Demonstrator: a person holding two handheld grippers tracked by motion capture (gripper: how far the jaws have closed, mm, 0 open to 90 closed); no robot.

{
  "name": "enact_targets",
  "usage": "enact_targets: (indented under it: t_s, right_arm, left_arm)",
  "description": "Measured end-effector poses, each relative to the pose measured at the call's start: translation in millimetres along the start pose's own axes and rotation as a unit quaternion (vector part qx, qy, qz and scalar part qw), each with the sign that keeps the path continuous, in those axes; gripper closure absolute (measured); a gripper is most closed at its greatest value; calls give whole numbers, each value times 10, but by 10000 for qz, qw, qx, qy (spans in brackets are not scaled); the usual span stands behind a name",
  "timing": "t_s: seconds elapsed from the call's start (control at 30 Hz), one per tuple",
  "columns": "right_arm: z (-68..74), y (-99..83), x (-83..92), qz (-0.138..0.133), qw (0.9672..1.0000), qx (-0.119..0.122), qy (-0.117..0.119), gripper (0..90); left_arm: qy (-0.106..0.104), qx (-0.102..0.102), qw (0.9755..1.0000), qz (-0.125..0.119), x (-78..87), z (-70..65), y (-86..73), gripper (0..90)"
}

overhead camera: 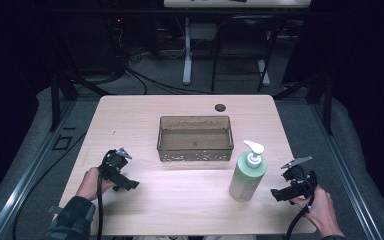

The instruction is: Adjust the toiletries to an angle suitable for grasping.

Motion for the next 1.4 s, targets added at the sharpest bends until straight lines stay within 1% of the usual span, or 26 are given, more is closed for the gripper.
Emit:
enact_targets:
  t_s: [0.2,0.23,0.27,0.4,0.43,0.47,0.5,0.53,0.6,0.7,0.73,0.8,0.83,0.87,0.93,0.97,1.03,1.1,1.13,1.17,1.2,1.23,1.27,1.3,1.37,1.4]
  right_arm:
    - [35,12,79,-123,9998,43,120,0]
    - [56,20,106,-164,9997,46,199,0]
    - [60,23,116,-162,9997,61,186,0]
    - [139,58,179,-259,9990,144,321,0]
    - [182,71,214,-306,9985,153,429,0]
    - [182,71,214,-306,9985,153,429,0]
    - [210,87,255,-433,9976,184,511,0]
    - [210,87,255,-433,9976,184,511,0]
    - [246,107,306,-562,9958,160,699,0]
    - [325,152,381,-736,9932,268,866,0]
    - [325,152,381,-736,9932,268,866,0]
    - [392,182,428,-835,9907,315,1029,0]
    - [443,203,472,-939,9887,412,1097,0]
    - [443,203,472,-939,9887,412,1097,0]
    - [516,221,524,-1047,9864,475,1172,0]
    - [590,247,559,-1193,9842,604,1164,0]
    - [612,256,570,-1247,9832,628,1173,0]
    - [659,283,600,-1512,9791,687,1177,0]
    - [711,318,632,-1768,9746,700,1185,0]
    - [711,318,632,-1768,9746,700,1185,0]
    - [719,332,642,-1856,9728,736,1175,0]
    - [750,362,659,-2046,9687,721,1205,0]
    - [750,362,659,-2046,9687,721,1205,0]
    - [761,374,663,-2148,9664,722,1215,0]
    - [780,405,658,-2281,9639,724,1165,0]
    - [783,440,647,-2360,9619,697,1192,0]
  left_arm:
    - [-12,45,10000,-15,5,25,-15,4]
    - [-15,42,10000,-17,5,25,-15,4]
    - [-22,42,10000,-17,5,22,-14,4]
    - [-32,-15,10000,-15,6,5,-10,3]
    - [-32,-13,10000,-14,8,5,-10,3]
    - [-24,-8,10000,-18,8,6,-10,3]
    - [-35,10,10000,-21,6,10,-9,4]
    - [-35,10,10000,-21,6,10,-9,3]
    - [-37,3,10000,-10,-1,8,-8,3]
    - [-44,-3,10000,10,-8,7,-10,3]
    - [-39,-1,10000,7,-6,10,-11,3]
    - [-41,13,10000,-9,1,14,-12,3]
    - [-36,10,10000,-11,6,15,-14,3]
    - [-31,16,10000,-21,10,15,-15,3]
    - [-30,27,10000,-20,9,17,-17,3]
    - [-38,13,10000,-4,3,16,-15,3]
    - [-36,6,10000,0,1,14,-15,3]
    - [-30,12,10000,14,-3,9,-15,3]
    - [-29,15,10000,14,-5,6,-15,3]
    - [-26,14,10000,17,-6,4,-15,3]
    - [-25,6,10000,23,-8,1,-16,3]
    - [-16,-8,10000,28,-8,-3,-17,3]
    - [-16,-8,10000,28,-8,-3,-17,3]
    - [-18,-3,10000,27,-10,-2,-17,3]
    - [-29,1,10000,52,-17,3,-17,3]
    - [-19,-10,10000,68,-28,2,-16,4]
Point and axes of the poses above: each handheld gripper's, and its own axes: x roughly backward along the jaws, y roughly out of its top, z roughly to its left, the point moved 3 cm from there along -x, roughly forward along the jaws, and after that the axes turned 10 degrees about y, right-handed, at the moved point
